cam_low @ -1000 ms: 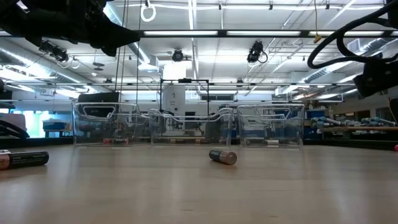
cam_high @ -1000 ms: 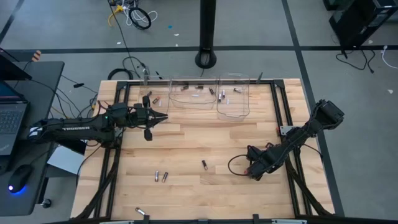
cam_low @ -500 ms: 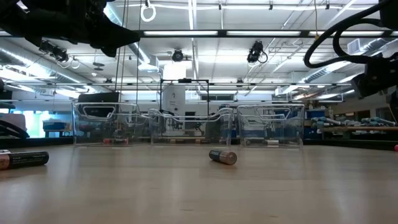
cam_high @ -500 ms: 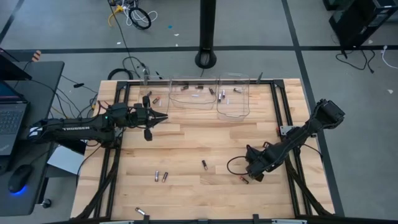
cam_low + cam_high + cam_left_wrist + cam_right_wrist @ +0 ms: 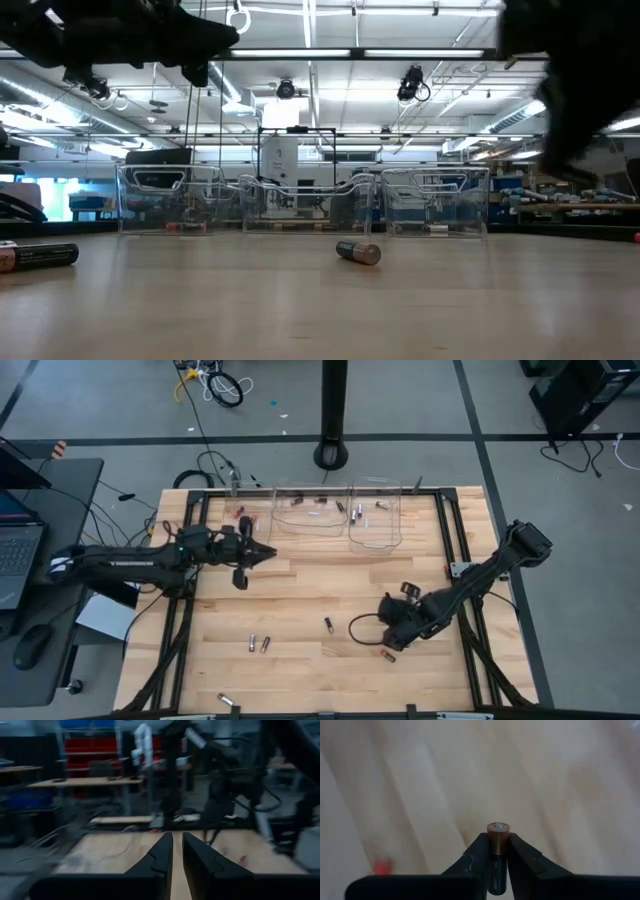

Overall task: Sort batteries
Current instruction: Put the black battery into the middle transparent bin

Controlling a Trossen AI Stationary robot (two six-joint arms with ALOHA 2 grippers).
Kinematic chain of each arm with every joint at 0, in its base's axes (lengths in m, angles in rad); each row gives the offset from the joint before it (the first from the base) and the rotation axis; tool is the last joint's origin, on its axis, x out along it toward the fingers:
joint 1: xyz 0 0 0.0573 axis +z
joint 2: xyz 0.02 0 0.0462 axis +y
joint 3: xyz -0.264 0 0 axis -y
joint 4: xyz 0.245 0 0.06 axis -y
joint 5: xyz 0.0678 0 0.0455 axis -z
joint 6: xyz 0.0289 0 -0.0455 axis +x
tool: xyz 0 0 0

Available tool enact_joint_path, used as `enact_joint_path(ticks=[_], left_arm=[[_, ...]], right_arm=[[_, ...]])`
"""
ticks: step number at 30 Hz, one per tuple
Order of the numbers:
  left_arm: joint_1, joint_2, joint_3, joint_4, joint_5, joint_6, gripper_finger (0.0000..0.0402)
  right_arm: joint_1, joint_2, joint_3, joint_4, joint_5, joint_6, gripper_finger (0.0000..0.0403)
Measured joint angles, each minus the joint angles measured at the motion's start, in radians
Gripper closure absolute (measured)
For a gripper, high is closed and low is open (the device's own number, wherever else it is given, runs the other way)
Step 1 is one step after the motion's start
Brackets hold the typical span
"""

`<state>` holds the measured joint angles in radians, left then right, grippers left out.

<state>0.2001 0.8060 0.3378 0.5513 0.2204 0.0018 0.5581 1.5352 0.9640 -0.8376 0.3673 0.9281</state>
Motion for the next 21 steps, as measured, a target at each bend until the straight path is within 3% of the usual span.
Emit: enact_joint_path(ticks=[5, 10, 16, 21], left_arm=[[-0.001, 0.172, 0.000, 0.176, 0.099, -0.046, 0.0353], [-0.029, 0.339, 0.000, 0.296, 0.108, -0.037, 0.0349], [-0.092, 0.488, 0.000, 0.463, 0.107, -0.006, 0.0313], [-0.146, 0.564, 0.012, 0.550, 0.059, -0.010, 0.0262]], right_arm=[[-0.036, -0.001, 0.063, 0.213, 0.249, -0.170, 0.0346], [-0.096, -0.002, 0.052, 0.584, 0.343, -0.428, 0.0346], [-0.167, -0.002, 0.031, 0.981, 0.315, -0.769, 0.0346], [-0.215, -0.001, 0.025, 1.141, 0.216, -0.882, 0.0346]])
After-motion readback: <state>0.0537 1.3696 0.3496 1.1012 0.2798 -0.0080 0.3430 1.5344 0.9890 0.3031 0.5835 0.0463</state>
